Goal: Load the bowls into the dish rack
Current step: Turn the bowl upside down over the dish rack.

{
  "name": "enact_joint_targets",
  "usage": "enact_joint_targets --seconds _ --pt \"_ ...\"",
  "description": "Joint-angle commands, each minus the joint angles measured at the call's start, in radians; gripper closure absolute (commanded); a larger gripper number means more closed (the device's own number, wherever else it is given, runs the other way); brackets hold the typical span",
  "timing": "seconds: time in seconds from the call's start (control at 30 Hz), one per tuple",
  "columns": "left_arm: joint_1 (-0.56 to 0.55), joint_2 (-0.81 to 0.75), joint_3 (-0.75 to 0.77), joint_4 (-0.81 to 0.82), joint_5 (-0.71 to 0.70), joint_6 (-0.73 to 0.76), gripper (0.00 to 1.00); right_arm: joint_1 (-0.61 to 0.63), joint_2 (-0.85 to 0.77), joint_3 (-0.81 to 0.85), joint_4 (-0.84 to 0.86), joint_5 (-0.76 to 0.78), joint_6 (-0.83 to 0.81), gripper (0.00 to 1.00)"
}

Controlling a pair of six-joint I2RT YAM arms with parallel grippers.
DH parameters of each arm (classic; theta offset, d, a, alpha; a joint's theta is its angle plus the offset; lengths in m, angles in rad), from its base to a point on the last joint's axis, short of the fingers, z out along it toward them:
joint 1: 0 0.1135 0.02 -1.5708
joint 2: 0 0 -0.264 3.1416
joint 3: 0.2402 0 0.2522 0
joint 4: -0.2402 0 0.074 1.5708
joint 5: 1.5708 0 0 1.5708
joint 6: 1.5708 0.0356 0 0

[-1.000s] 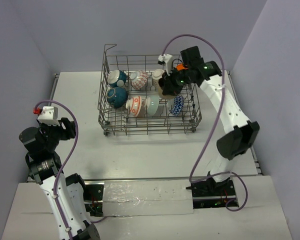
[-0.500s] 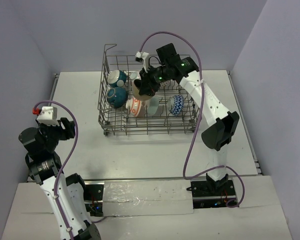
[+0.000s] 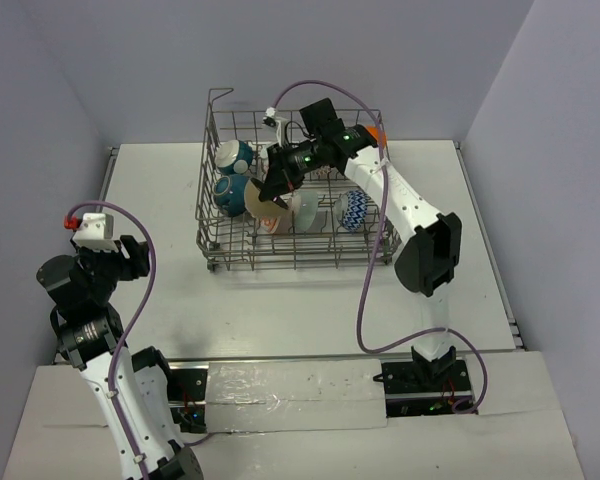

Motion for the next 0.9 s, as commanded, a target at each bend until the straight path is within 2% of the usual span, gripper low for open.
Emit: enact_joint_targets --seconds 0.0,0.37,0.87 --pt "0.009 0.002 0.000 0.027 0.006 -0.009 0.32 0.018 0.009 0.031 0.160 -0.127 0.108 1.00" --pt "0.019 0.020 0.000 0.025 -0.006 -0.013 0.32 0.043 0.144 0.108 0.225 -0.194 0.216 1.00" --pt "0.036 0.017 -0.001 0.028 0.008 -0.013 0.32 0.102 0.196 0.063 0.392 -0.247 0.386 1.00"
